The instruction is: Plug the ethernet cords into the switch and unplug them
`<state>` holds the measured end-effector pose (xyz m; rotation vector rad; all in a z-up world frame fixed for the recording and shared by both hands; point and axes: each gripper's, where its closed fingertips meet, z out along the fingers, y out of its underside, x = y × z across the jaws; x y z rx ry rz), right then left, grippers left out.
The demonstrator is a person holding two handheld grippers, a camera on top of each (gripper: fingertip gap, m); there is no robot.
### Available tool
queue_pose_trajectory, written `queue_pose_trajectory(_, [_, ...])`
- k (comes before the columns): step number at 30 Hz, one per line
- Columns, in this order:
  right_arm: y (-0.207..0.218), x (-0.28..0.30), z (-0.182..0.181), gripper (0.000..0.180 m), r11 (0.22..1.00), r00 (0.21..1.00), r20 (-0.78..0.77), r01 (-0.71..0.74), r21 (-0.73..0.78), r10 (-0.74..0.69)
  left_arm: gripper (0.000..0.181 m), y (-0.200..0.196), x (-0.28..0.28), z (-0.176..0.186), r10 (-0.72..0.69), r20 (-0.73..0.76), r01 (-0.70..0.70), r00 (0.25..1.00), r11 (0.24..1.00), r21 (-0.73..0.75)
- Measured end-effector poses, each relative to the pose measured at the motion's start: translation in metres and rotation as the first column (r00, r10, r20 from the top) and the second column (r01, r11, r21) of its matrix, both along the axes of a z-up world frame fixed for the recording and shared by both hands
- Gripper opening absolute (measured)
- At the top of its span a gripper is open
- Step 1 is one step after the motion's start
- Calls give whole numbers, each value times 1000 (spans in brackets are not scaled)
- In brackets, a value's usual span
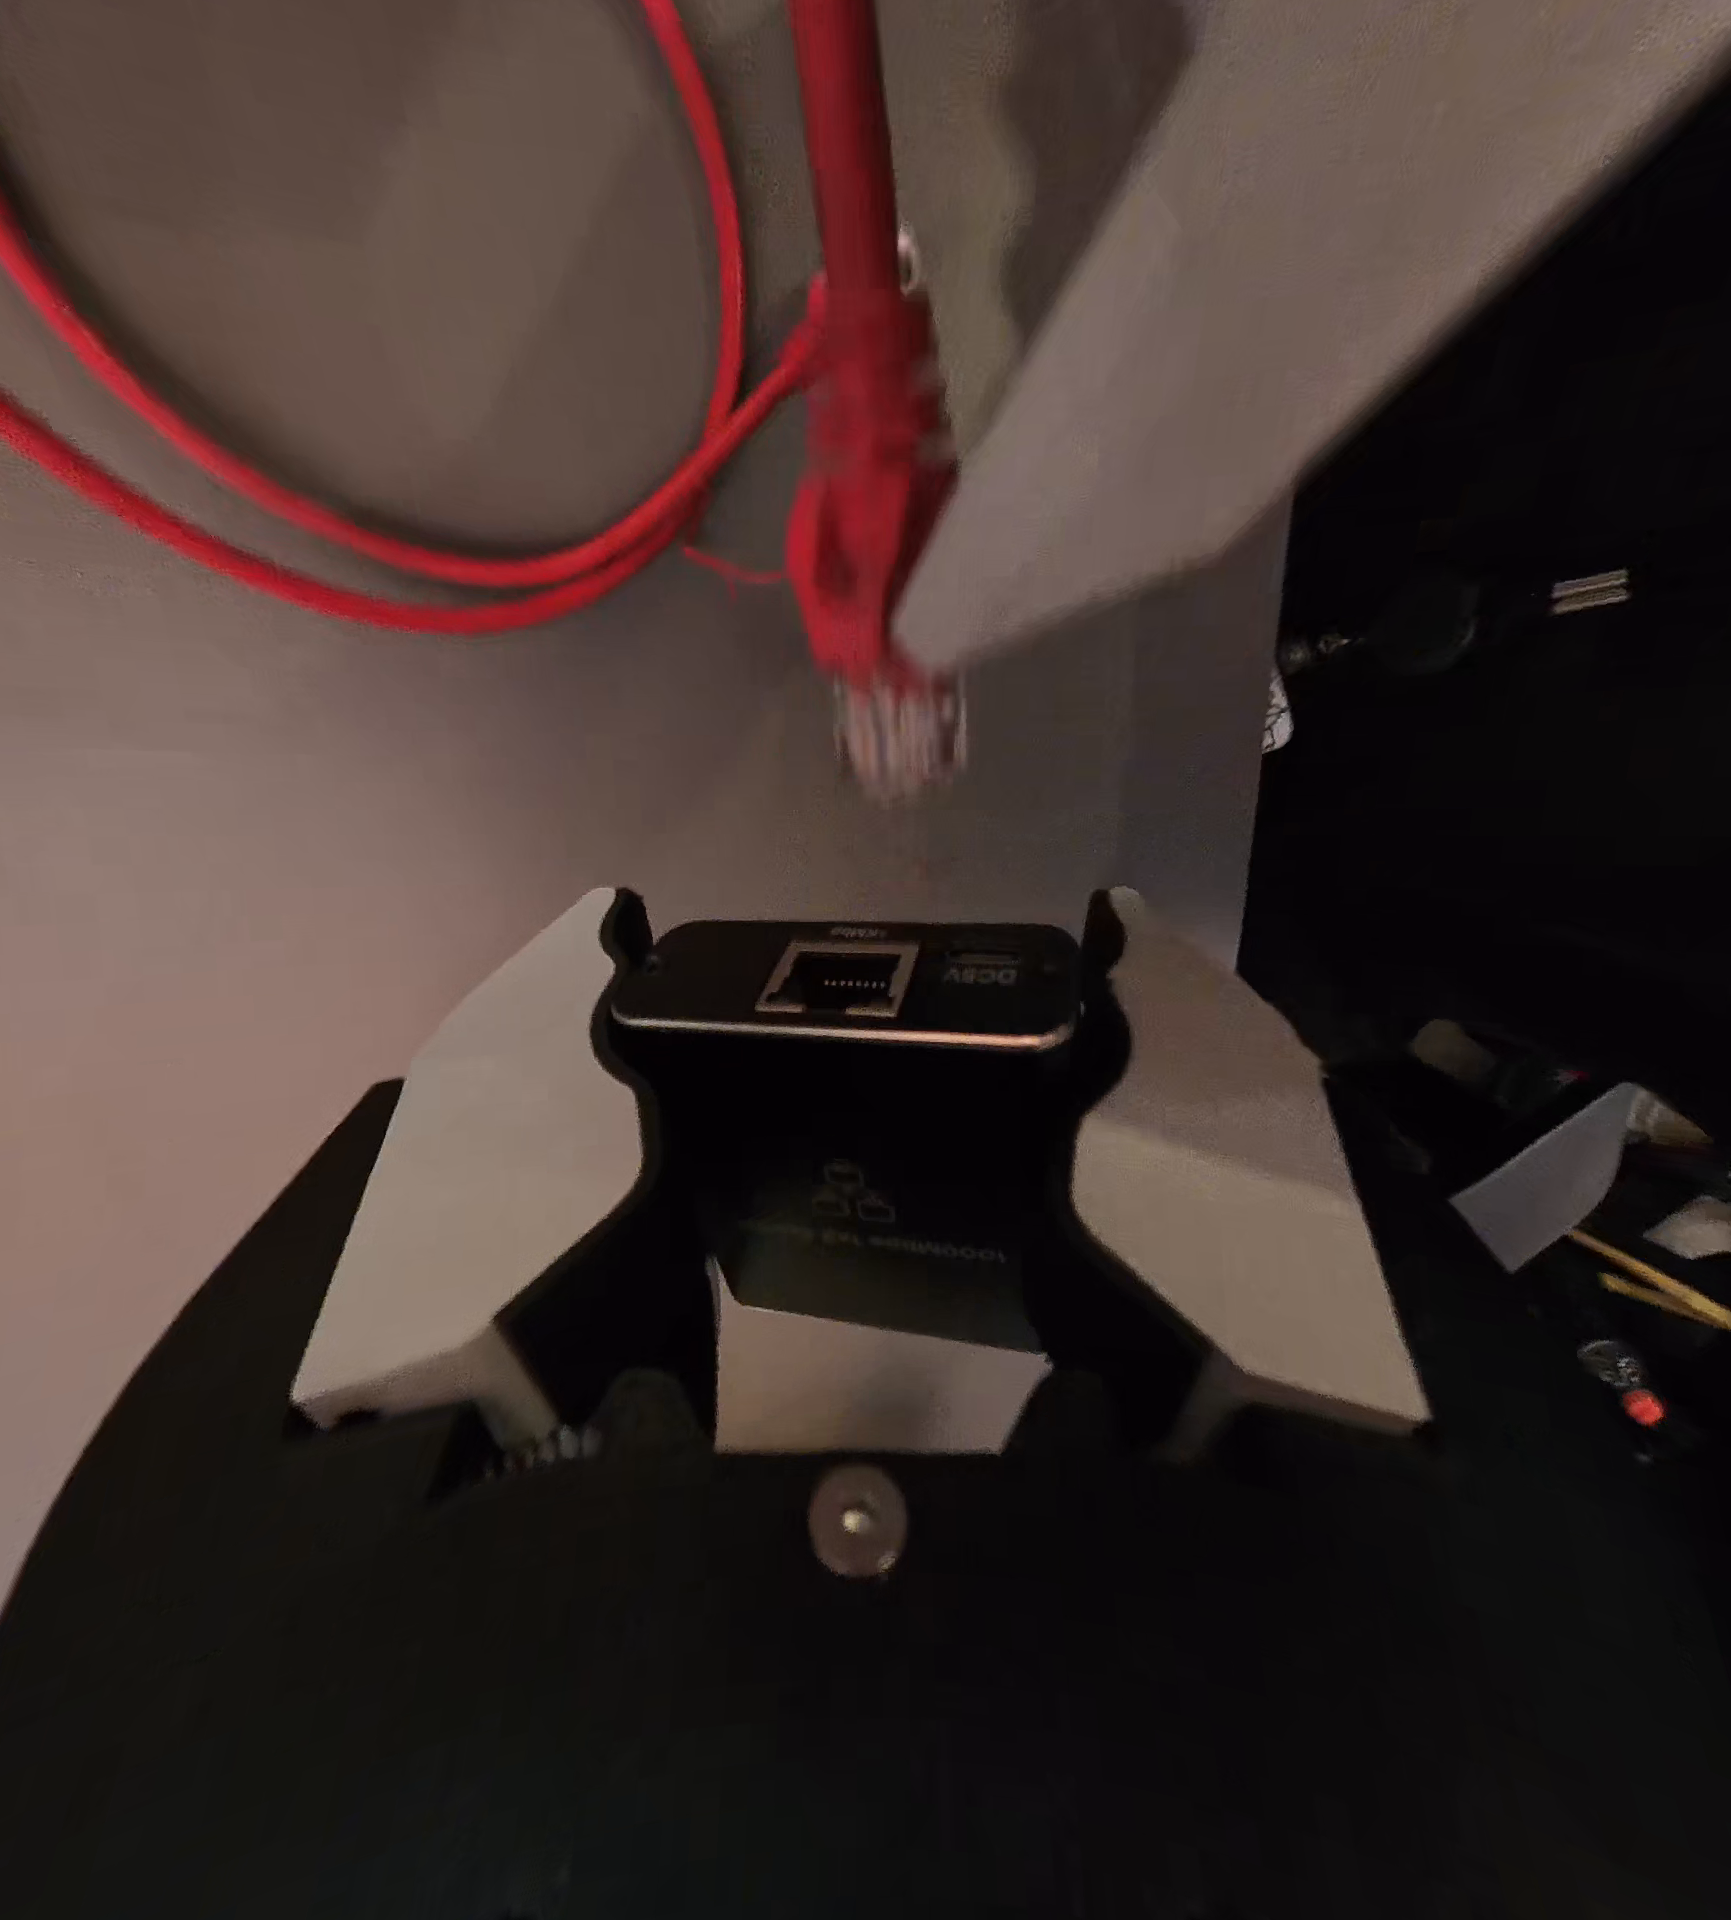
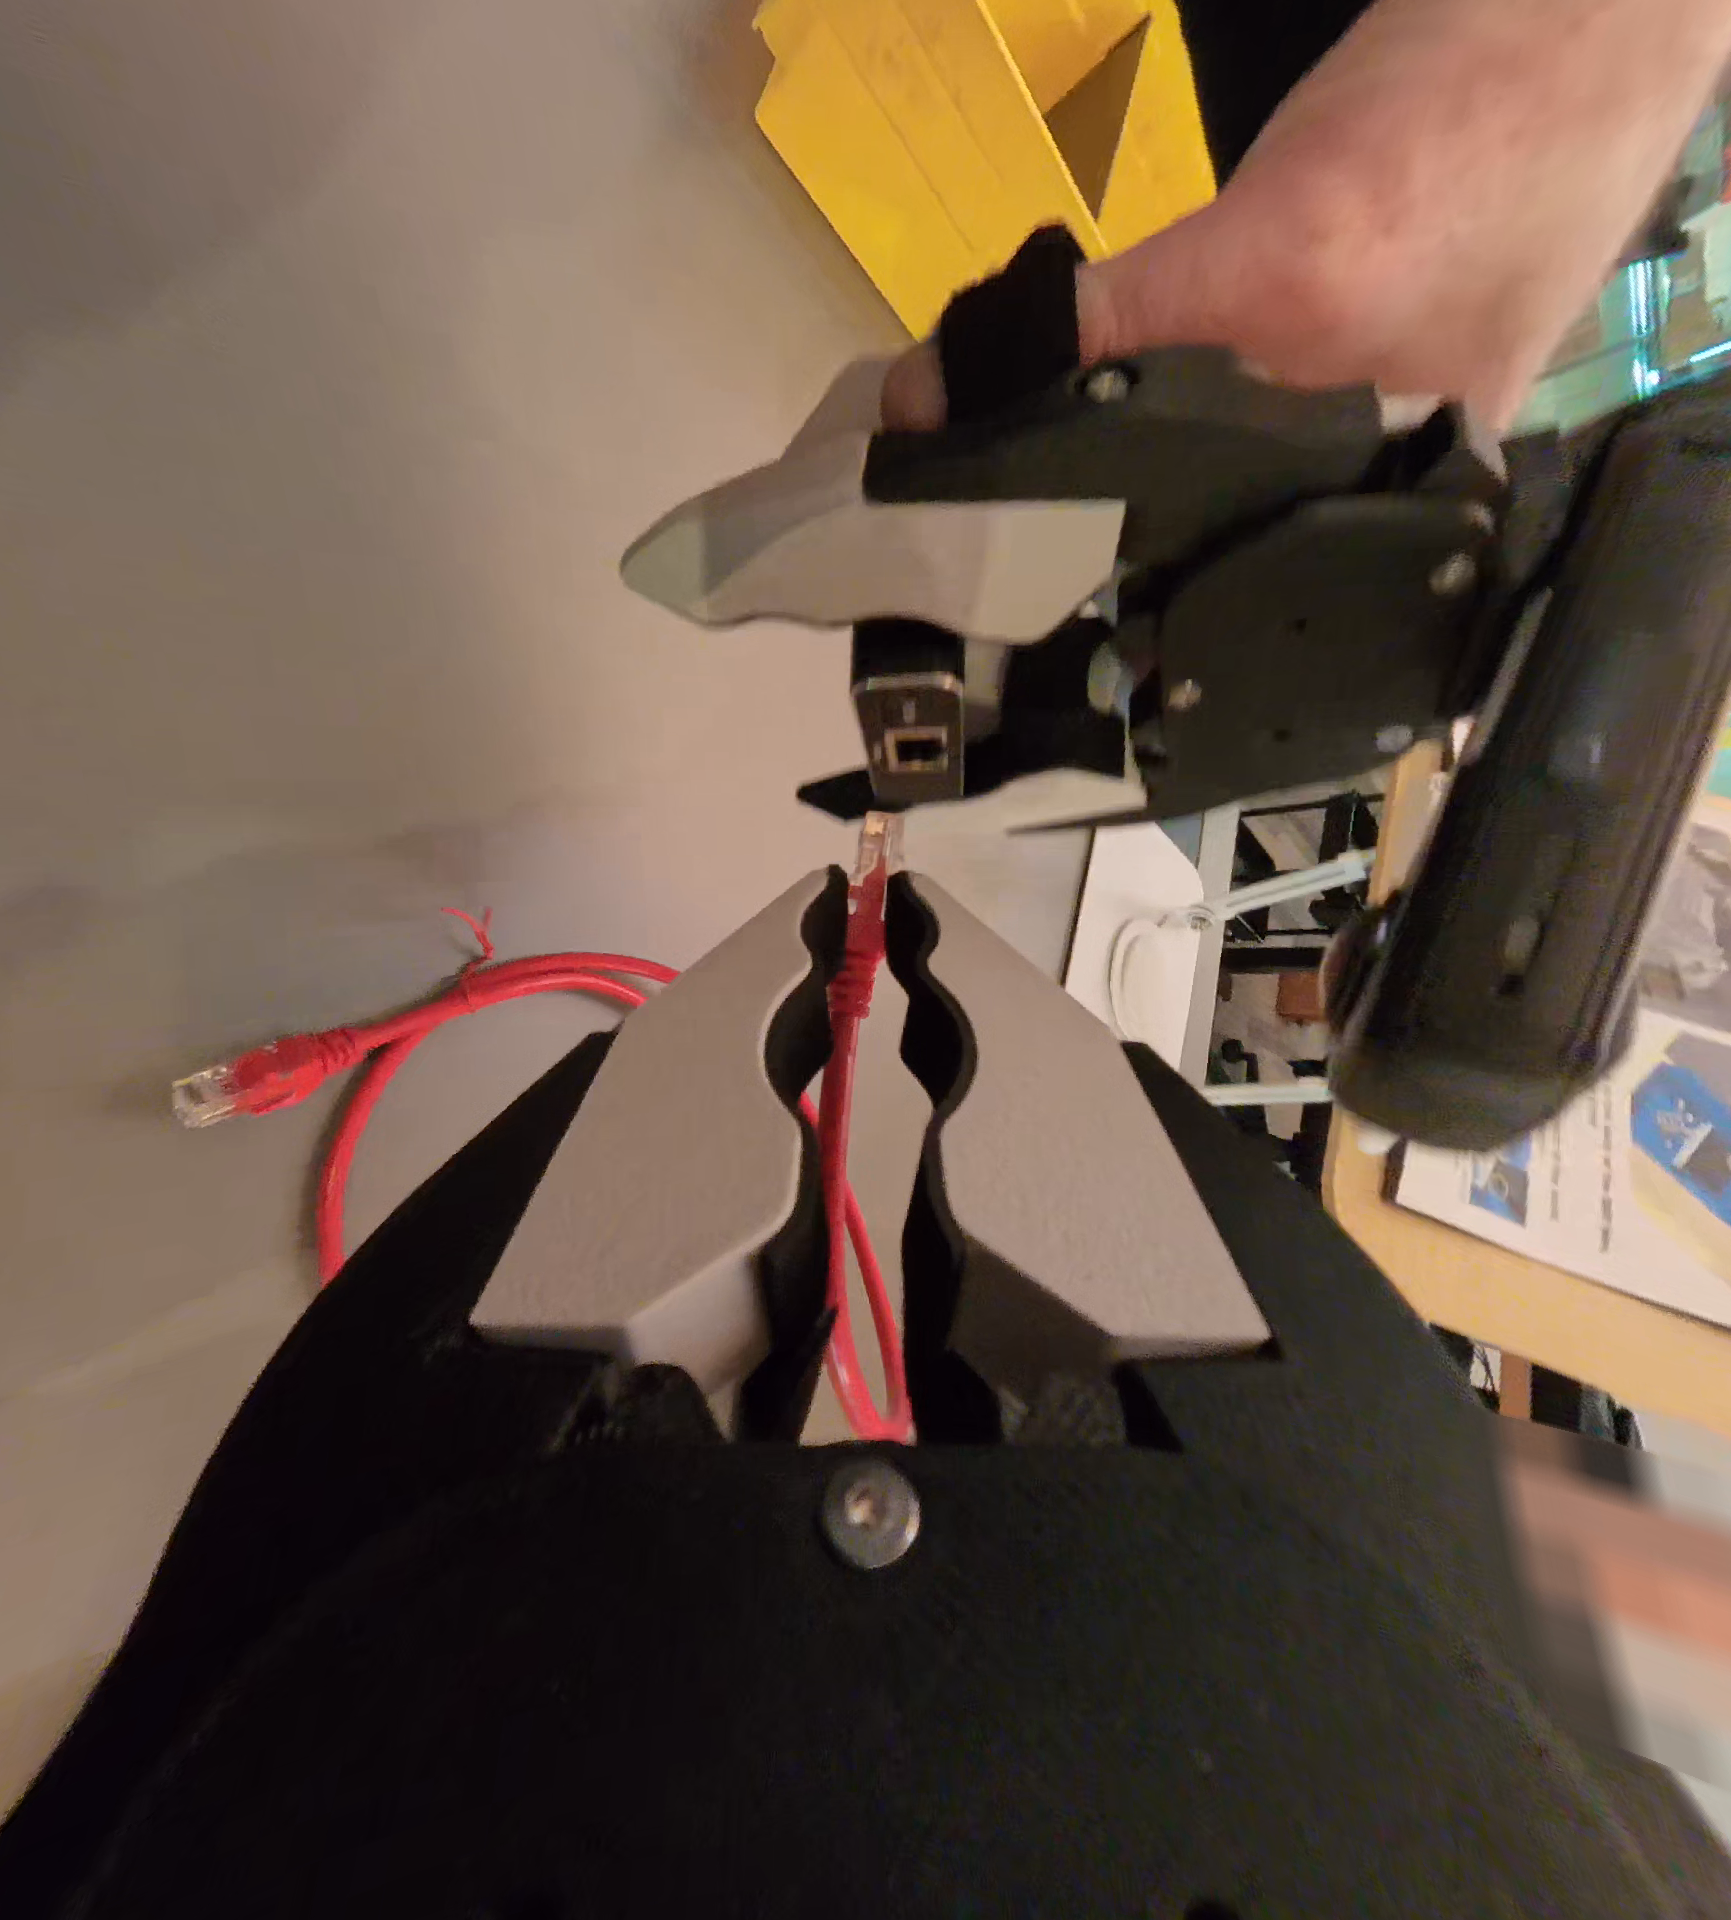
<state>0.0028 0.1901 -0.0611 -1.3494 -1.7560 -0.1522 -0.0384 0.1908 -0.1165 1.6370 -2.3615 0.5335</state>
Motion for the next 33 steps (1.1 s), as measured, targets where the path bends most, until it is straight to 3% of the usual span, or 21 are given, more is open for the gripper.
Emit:
queue_pose_trajectory(8, [-7,-6,-2,8,999,999,-42,-12,-43,11,79,16,-10,-8,63,64,-68,996,994,80])
queue_pose_trajectory(11, [-8,-1,-11,28,997,999,-36,36,-69,-39,79,15,-18,-19,112,96,-120,989,989,83])
queue_pose_trajectory(16, [-15,16,13,37,987,976,-183,100,-123,-121,79,15,-33,-43,187,155,-210,970,967,143])
queue_pose_trajectory(19, [-9,39,26,34,966,943,-229,214,-142,-242,79,7,-35,-55,218,203,-247,955,960,131])
queue_pose_trajectory(23, [-12,52,35,34,946,897,-322,242,-217,-304,79,6,-34,-68,244,257,-293,935,941,172])
queue_pose_trajectory(27, [4,89,4,34,868,871,-109,451,-208,-479,79,4,-28,-69,264,333,-336,905,925,179])
queue_pose_trajectory(31, [16,99,-38,35,787,831,102,551,-279,-546,79,4,-23,-75,278,380,-372,882,906,203])
queue_pose_trajectory(33, [28,107,-58,46,744,787,231,617,-259,-572,79,4,-23,-79,283,398,-390,873,894,219])
